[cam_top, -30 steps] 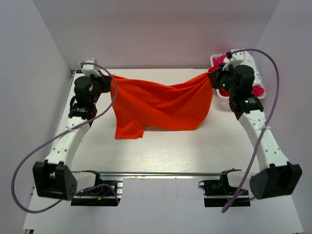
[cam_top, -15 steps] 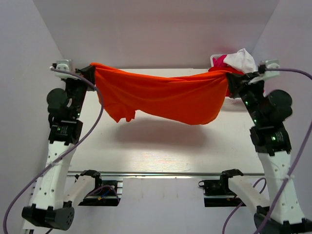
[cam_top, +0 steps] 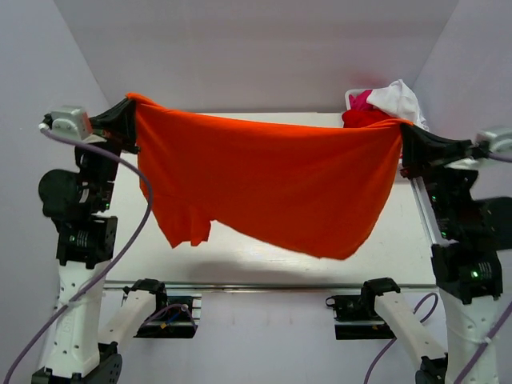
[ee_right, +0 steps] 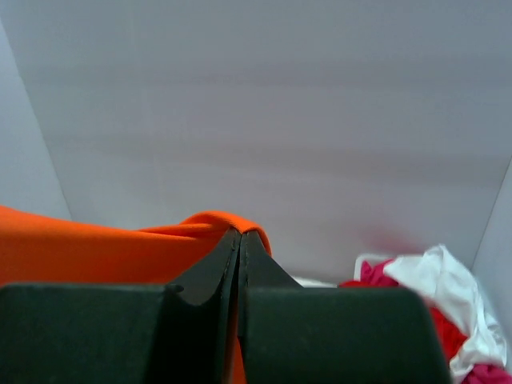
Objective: Fold and stack the t-shirts
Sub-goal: Flatten out the tshirt
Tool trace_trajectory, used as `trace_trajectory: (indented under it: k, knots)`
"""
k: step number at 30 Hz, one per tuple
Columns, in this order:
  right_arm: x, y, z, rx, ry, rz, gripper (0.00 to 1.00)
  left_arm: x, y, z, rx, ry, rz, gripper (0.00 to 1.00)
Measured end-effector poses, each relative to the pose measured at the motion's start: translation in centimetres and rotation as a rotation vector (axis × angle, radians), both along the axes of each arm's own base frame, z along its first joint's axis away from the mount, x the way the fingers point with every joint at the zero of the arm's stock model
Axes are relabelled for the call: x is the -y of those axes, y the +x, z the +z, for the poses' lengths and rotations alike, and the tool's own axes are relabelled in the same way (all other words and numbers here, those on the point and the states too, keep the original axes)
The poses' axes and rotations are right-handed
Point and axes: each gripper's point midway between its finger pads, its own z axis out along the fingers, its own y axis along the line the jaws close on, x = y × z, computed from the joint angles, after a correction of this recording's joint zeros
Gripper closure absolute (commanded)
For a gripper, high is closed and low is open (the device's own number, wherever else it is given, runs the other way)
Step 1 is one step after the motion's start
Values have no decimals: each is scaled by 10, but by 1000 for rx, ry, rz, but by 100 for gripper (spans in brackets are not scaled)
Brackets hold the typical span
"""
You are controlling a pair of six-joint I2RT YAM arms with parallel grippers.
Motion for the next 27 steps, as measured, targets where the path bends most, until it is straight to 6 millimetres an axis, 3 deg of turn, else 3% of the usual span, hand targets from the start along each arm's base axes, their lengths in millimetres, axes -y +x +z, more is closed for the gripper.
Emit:
trace_trajectory:
  k: [3, 7, 9, 12, 13, 16, 18, 20, 22, 27]
  knots:
    - [-4, 37, -27, -84, -5, -14, 100, 5, 30, -23, -77, -8, -10, 100]
    - [-19, 120, -94, -288, -27, -15, 100, 12, 100, -98, -289, -14, -4, 100]
    - [-27, 162, -143, -415, -41, -17, 100, 15, 141, -155, -437, -13, 13, 100]
    - [-36, 217, -238, -643, -67, -25, 100, 14, 191, -252, -672, -2, 60, 100]
    - [-39, 230, -272, -720, -78, -25, 100, 13, 204, -285, -746, 4, 76, 100]
    - [-46, 260, -348, -889, -106, -25, 100, 7, 230, -371, -937, 28, 131, 100]
    - [-50, 279, -389, -978, -121, -24, 100, 3, 252, -410, -1022, 44, 164, 100]
    - [-55, 302, -414, -1028, -131, -21, 100, 1, 278, -443, -1092, 61, 195, 100]
    - [-59, 321, -428, -1048, -136, -17, 100, 0, 301, -463, -1119, 69, 217, 100]
    - [-66, 360, -423, -1011, -135, -15, 100, -2, 321, -494, -1168, 82, 245, 100]
